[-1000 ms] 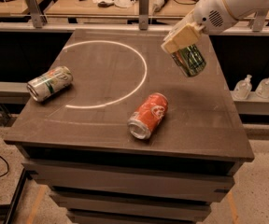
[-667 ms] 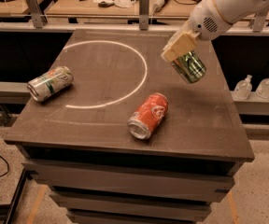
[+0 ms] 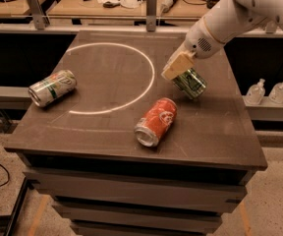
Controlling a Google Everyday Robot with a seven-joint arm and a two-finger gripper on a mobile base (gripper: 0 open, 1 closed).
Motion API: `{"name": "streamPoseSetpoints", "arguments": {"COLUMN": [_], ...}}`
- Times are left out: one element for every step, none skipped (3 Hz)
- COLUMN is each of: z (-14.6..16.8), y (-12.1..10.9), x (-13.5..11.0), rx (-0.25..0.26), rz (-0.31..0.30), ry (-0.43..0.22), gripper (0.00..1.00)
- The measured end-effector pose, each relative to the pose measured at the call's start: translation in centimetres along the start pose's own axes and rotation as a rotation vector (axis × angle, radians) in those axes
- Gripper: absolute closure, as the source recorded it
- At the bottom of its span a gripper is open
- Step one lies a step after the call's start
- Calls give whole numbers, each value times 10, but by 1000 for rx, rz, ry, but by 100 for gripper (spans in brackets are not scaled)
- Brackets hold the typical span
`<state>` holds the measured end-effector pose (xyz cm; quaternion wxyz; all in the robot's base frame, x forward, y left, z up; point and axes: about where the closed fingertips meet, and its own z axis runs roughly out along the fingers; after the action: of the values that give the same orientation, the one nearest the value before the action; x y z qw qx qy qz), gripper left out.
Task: Knock green can over
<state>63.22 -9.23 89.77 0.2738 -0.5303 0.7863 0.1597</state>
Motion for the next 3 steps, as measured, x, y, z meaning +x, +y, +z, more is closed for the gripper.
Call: {"name": "streamPoseSetpoints", "arguments": {"z": [27, 28, 30], "y": [1, 1, 2], "x": [0, 0, 0], "rx": [1, -2, -6], "rz": [-30, -29, -30], "ry": [20, 21, 22], "gripper": [35, 12, 0]}}
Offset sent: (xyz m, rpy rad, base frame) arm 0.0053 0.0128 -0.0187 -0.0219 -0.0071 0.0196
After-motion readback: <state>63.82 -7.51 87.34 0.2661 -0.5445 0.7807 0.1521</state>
